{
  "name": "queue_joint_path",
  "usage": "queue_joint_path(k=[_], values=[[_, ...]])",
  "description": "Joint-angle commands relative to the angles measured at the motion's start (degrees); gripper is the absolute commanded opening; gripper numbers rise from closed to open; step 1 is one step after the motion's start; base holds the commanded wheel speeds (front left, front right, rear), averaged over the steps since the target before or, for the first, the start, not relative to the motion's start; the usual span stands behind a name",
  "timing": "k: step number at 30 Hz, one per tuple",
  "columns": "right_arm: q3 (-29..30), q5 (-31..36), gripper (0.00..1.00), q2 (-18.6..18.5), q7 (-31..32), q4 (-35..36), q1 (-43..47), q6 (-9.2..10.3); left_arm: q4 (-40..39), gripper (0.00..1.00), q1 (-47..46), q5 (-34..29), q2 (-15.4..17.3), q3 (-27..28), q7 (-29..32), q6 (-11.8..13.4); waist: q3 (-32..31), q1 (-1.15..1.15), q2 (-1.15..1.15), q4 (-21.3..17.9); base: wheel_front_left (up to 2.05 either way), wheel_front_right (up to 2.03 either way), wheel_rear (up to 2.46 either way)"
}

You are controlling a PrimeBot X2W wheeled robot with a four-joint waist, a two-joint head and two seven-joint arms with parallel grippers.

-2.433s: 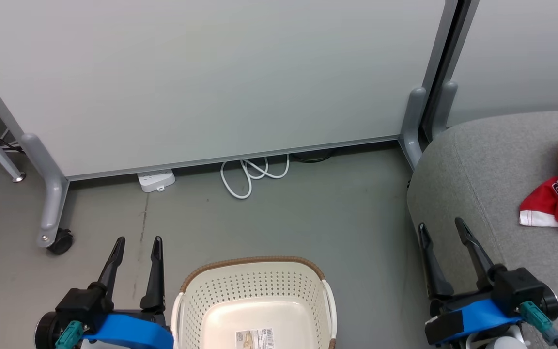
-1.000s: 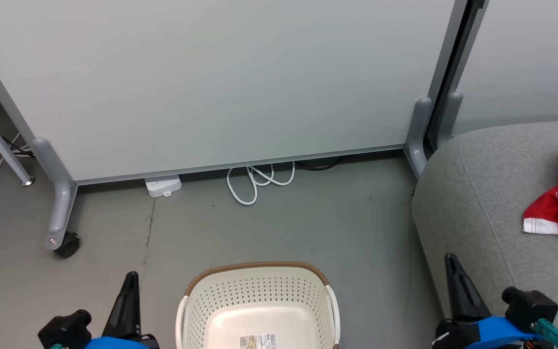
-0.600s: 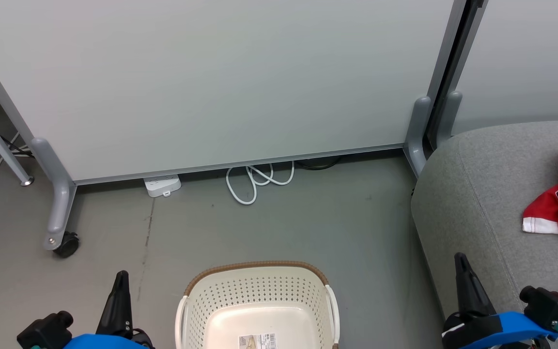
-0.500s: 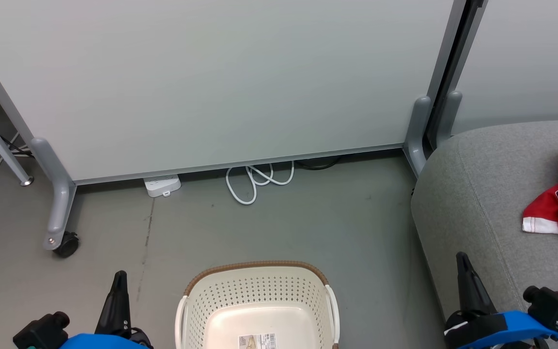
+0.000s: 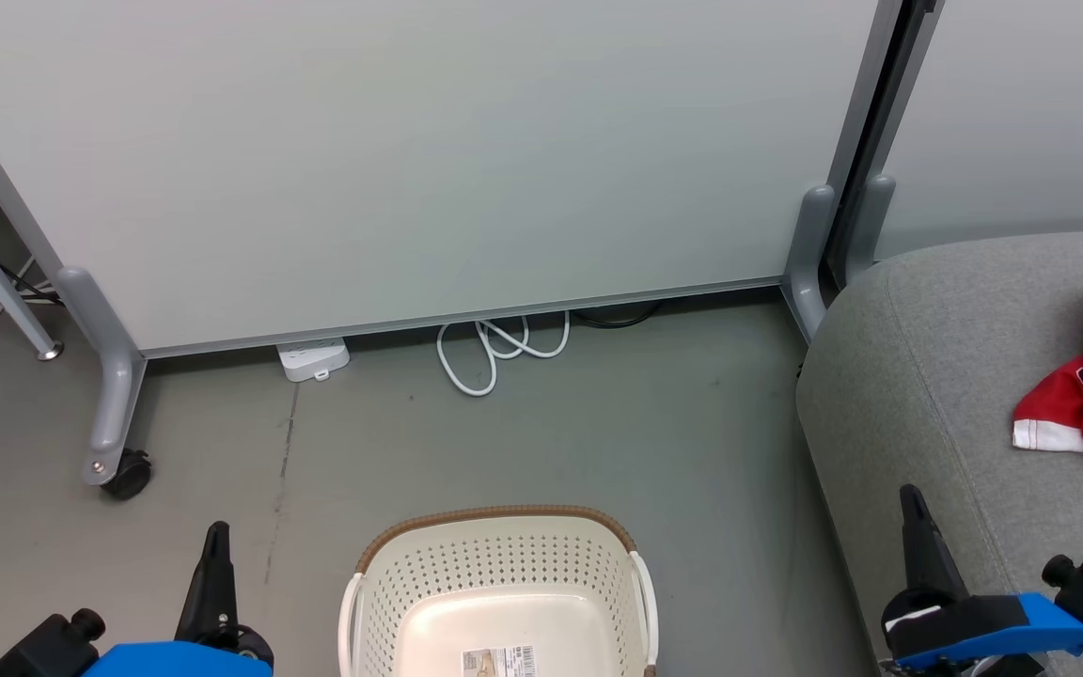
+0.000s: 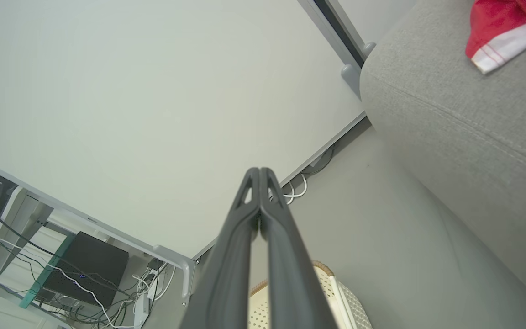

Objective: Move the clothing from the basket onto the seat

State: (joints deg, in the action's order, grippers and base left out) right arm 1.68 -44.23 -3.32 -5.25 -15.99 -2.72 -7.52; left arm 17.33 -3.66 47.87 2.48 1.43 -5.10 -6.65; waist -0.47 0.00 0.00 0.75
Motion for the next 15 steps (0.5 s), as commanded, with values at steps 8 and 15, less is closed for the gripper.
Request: queue_joint_path(k=[8, 15], values=[[0.8, -6.9, 0.0, 0.1, 1.6, 1.1, -1.9, 0.02, -1.3, 0.0, -1.9, 6.3, 0.3, 1.0, 1.6, -0.3, 0.1, 0.0, 0.0, -0.1, 0.0, 0.0, 0.0], [1.4, -11.9, 0.0, 0.2, 2.9, 1.2, -2.2, 0.02, -1.5, 0.0, -2.0, 11.0, 0.4, 1.5, 2.9, -0.4, 0.1, 0.0, 0.0, -0.1, 0.0, 0.0, 0.0]])
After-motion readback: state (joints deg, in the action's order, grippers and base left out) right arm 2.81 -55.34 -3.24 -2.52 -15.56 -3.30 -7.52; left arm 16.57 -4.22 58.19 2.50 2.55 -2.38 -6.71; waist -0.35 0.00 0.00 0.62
